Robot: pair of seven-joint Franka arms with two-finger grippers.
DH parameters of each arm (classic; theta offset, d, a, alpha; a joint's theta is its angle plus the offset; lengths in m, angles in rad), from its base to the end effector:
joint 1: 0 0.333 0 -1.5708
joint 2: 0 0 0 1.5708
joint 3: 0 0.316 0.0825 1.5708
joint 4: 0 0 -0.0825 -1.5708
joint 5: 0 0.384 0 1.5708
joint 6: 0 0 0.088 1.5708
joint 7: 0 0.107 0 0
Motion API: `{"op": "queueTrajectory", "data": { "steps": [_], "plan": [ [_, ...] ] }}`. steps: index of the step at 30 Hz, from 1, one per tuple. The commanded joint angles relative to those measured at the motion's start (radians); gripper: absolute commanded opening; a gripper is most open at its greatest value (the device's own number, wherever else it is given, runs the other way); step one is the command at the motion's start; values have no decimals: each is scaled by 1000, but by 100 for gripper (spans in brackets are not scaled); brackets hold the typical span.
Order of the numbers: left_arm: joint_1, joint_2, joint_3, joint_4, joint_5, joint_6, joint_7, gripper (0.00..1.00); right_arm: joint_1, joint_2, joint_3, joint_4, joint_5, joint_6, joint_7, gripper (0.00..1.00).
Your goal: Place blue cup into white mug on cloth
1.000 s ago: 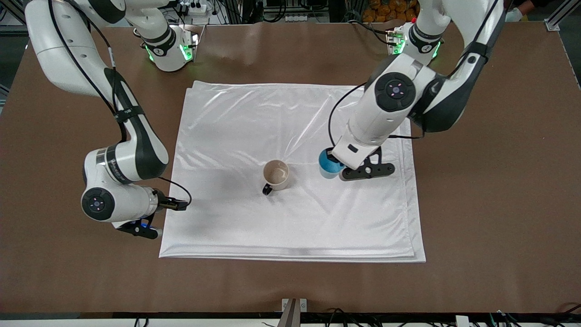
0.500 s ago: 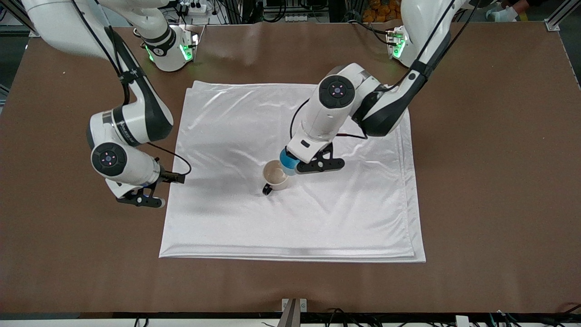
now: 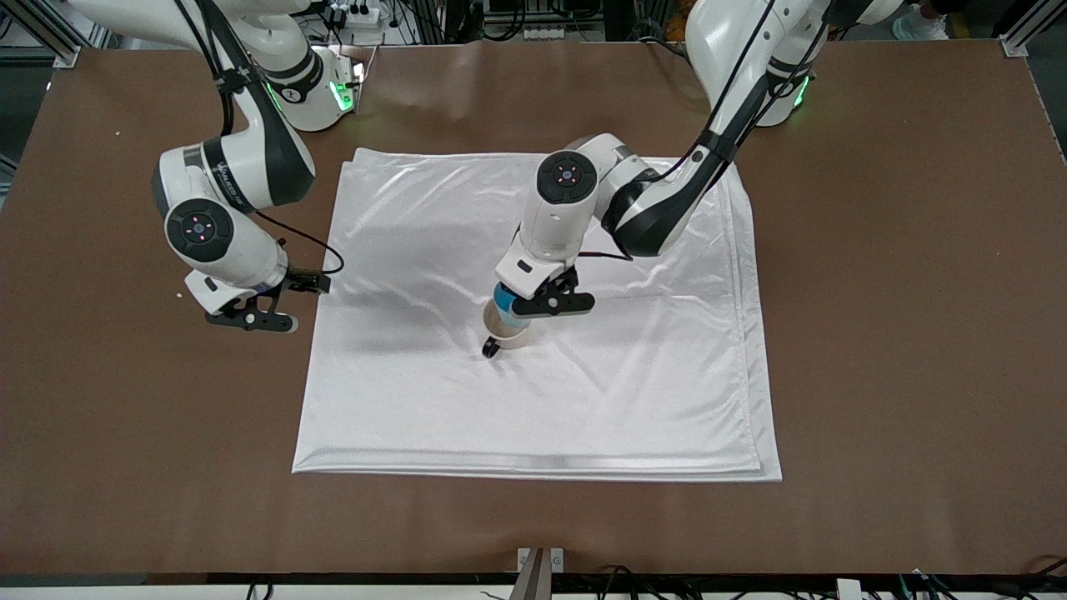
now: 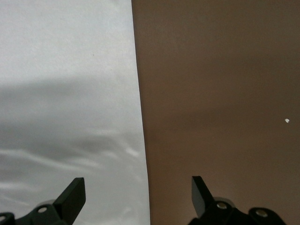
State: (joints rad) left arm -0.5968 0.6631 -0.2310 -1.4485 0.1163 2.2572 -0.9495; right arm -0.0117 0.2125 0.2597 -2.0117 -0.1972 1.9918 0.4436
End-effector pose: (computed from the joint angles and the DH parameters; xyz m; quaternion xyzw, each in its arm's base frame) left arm 0.5228 -0.5153 0.3206 0.9948 0.0569 0.0354 0.0765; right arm 0.5505 0.1235 0.3364 0.9911 -0.0467 -0.0846 0.0917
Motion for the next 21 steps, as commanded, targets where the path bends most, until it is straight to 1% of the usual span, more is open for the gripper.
{"op": "queueTrajectory", "data": {
  "steps": [1, 5, 12, 15, 21],
  "plan": [
    [-17, 32, 18, 43, 3, 25, -20, 0, -7, -87, 15, -33, -10, -70, -11, 100],
    [-17, 32, 18, 45, 2, 28, -22, 0, -7, -110, 16, 19, 1, -158, -49, 100],
    [-18, 46, 18, 51, 3, 31, -22, 0, -27, -110, 6, 178, 77, -329, -173, 100],
    [-26, 55, 18, 49, 3, 44, -35, 0, -57, -110, 7, 235, 91, -381, -209, 100],
    [-38, 67, 19, 49, 3, 44, -57, 0, -65, -108, 6, 375, 93, -475, -214, 100]
  ]
}}
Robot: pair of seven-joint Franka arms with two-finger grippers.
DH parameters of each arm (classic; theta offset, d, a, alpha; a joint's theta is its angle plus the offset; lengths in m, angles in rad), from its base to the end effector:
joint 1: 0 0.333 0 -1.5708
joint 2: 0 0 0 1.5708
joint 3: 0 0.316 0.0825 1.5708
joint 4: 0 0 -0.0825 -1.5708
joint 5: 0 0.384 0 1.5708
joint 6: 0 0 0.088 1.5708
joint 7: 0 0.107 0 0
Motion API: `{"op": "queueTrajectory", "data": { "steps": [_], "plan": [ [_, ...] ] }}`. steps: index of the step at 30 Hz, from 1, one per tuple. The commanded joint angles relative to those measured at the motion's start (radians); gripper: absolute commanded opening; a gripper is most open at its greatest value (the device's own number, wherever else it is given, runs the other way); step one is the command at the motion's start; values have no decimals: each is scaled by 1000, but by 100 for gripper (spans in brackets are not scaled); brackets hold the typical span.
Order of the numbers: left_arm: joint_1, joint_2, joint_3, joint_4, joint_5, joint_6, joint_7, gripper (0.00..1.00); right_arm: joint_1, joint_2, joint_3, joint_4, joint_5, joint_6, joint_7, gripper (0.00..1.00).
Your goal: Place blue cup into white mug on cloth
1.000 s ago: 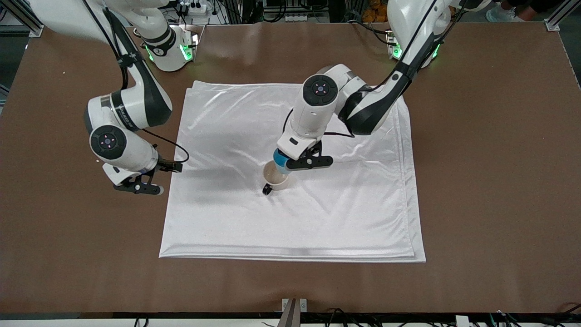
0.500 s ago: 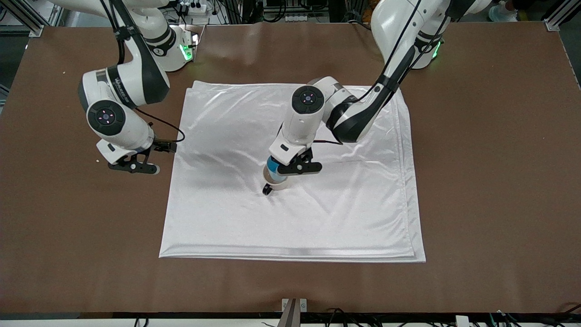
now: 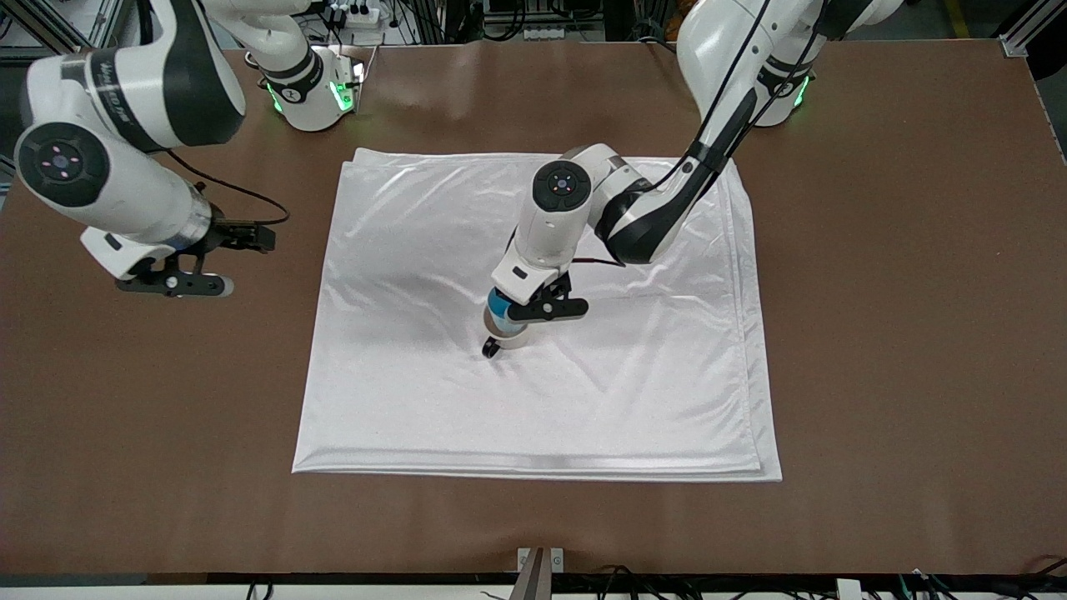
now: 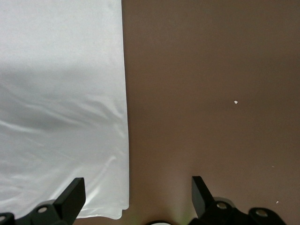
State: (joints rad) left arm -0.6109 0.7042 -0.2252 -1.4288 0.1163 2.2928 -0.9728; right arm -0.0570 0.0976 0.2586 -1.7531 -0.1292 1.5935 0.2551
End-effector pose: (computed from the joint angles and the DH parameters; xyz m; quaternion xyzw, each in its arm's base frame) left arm 0.5234 -0.5242 0.3033 0.9936 0.0659 0.0367 0.0841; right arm 0.5546 0.0949 0.4891 0.9905 -0.0159 -0.1114 0.0787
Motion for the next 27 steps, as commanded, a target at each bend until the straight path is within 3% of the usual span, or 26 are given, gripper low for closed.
{"op": "queueTrajectory", "data": {
  "steps": [1, 3, 4, 6, 17, 27],
  "plan": [
    [-23, 26, 14, 28, 3, 8, -30, 0, -20, 8, 7, 136, 25, -86, -25, 100],
    [-23, 26, 14, 28, 3, 8, -29, 4, -26, 8, 7, 164, 25, -96, -27, 100],
    [-23, 26, 15, 28, 3, 8, -29, 28, -30, 8, 7, 176, 25, -99, -27, 100],
    [-20, 24, 15, 28, 3, 8, -27, 100, -34, 7, 8, 196, 25, -101, -30, 100],
    [-15, 3, 17, 28, 3, 7, -33, 100, -44, 7, 4, 319, 26, -178, -120, 100],
    [40, -133, 20, 25, 8, -116, -20, 100, -115, 5, 7, 334, 75, -175, -194, 100]
  ]
}}
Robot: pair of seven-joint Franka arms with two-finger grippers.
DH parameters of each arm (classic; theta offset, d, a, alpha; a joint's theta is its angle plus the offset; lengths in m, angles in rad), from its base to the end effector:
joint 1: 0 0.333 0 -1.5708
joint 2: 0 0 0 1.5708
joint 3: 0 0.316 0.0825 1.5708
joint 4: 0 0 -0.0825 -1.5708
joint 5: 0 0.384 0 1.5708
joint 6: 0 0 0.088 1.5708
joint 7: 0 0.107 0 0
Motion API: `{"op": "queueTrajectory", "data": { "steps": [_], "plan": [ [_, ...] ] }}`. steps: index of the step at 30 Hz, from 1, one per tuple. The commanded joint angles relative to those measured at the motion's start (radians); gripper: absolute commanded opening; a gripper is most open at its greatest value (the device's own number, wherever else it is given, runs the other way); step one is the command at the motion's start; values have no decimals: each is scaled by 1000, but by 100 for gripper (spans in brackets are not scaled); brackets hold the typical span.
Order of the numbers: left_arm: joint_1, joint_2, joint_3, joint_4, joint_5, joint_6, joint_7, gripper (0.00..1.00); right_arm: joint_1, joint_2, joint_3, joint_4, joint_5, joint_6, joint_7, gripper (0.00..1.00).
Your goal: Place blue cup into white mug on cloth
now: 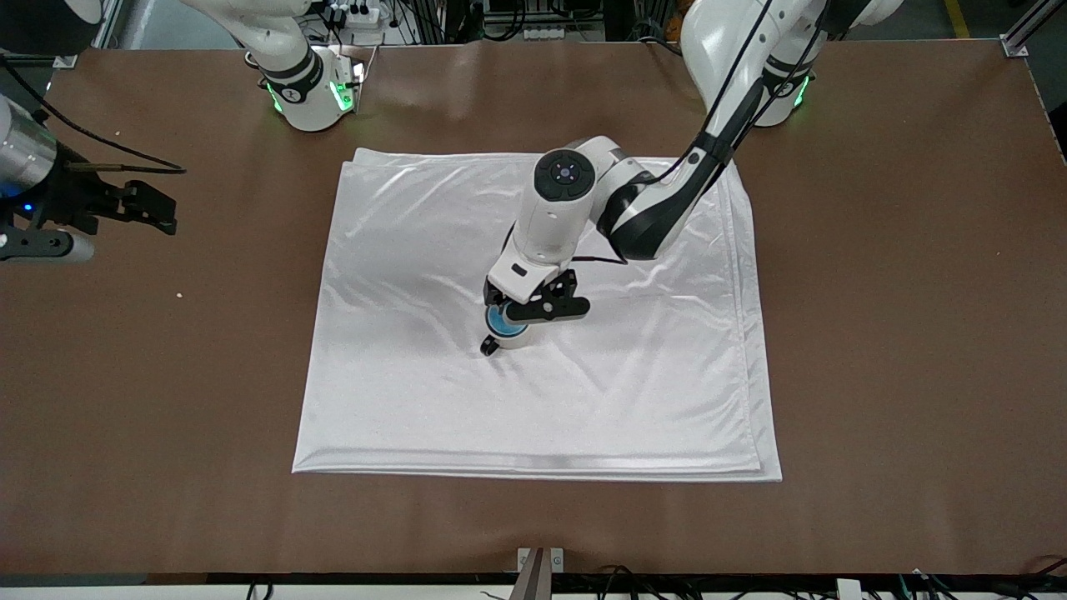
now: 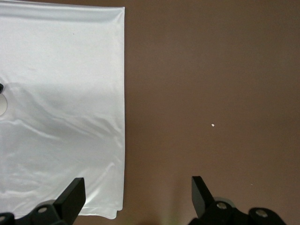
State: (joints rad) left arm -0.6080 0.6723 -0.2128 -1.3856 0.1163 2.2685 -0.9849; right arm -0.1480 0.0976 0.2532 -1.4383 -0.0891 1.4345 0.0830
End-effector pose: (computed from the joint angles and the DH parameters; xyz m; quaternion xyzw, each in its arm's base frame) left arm 0.5370 -0.5203 0.3437 0.9904 0.0791 0.0584 0.0975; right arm 0.5683 0.0417 0.6218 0.9982 0.0072 -0.0459 0.0366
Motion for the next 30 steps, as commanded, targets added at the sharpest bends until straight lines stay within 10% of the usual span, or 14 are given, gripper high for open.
{"op": "queueTrajectory", "data": {
  "steps": [1, 30],
  "plan": [
    [49, -120, 7, -18, 9, -115, -3, 100, -21, 5, 14, 19, 34, -17, -16, 100],
    [531, -582, 1, -65, -3, -724, 540, 100, 82, -4, -61, 52, 34, 107, -9, 100]
  ]
}}
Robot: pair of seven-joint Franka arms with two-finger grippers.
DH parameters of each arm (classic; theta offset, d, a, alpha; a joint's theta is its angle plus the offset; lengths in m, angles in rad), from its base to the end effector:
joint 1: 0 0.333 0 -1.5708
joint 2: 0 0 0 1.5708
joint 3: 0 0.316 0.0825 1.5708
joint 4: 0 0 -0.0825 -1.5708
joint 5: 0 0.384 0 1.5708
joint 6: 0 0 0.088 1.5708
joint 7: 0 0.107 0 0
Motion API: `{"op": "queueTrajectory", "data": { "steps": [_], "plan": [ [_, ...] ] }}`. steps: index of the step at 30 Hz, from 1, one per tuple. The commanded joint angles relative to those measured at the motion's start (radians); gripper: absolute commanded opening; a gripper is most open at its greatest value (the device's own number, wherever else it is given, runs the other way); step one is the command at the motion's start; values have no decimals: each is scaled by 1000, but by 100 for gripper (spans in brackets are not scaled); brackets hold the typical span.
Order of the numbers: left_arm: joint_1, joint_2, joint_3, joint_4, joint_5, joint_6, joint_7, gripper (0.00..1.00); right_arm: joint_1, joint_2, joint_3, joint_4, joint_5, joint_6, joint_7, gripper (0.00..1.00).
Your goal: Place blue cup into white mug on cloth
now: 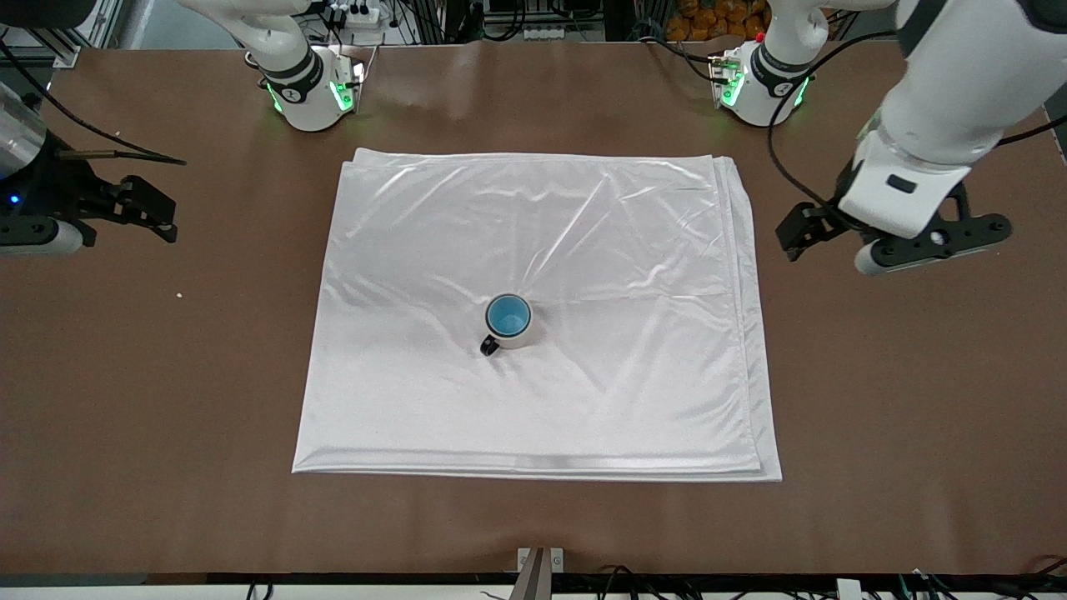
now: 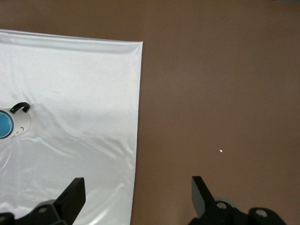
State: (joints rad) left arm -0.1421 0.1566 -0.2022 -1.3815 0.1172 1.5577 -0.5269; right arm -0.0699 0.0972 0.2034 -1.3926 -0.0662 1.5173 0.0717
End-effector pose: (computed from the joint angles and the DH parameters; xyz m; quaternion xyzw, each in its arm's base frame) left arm 0.5735 -0.1810 0.6241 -0.9946 -0.0939 -0.0283 0.0342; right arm 0.5758 0.0631 0.6495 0.9992 0.0280 0.0170 0.0216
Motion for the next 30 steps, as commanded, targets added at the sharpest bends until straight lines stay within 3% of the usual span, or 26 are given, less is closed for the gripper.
{"op": "queueTrajectory", "data": {
  "steps": [1, 13, 18, 25, 30],
  "plan": [
    [78, -77, -11, -80, -5, -13, 88, 100, 4, -4, -12, 6, 14, 27, 2, 100],
    [170, -137, -13, -151, -21, -8, 165, 100, 2, 4, -12, -6, 59, 32, 13, 100],
    [228, -160, -11, -192, -67, 34, 234, 100, -2, 4, -12, -8, 59, 29, 13, 100],
    [286, -238, -11, -330, -97, 145, 295, 100, -10, 6, -13, -8, 54, 26, 11, 100],
    [286, -244, -8, -332, -96, 143, 297, 100, -13, 6, -13, -9, 46, 24, 10, 100]
  ]
}}
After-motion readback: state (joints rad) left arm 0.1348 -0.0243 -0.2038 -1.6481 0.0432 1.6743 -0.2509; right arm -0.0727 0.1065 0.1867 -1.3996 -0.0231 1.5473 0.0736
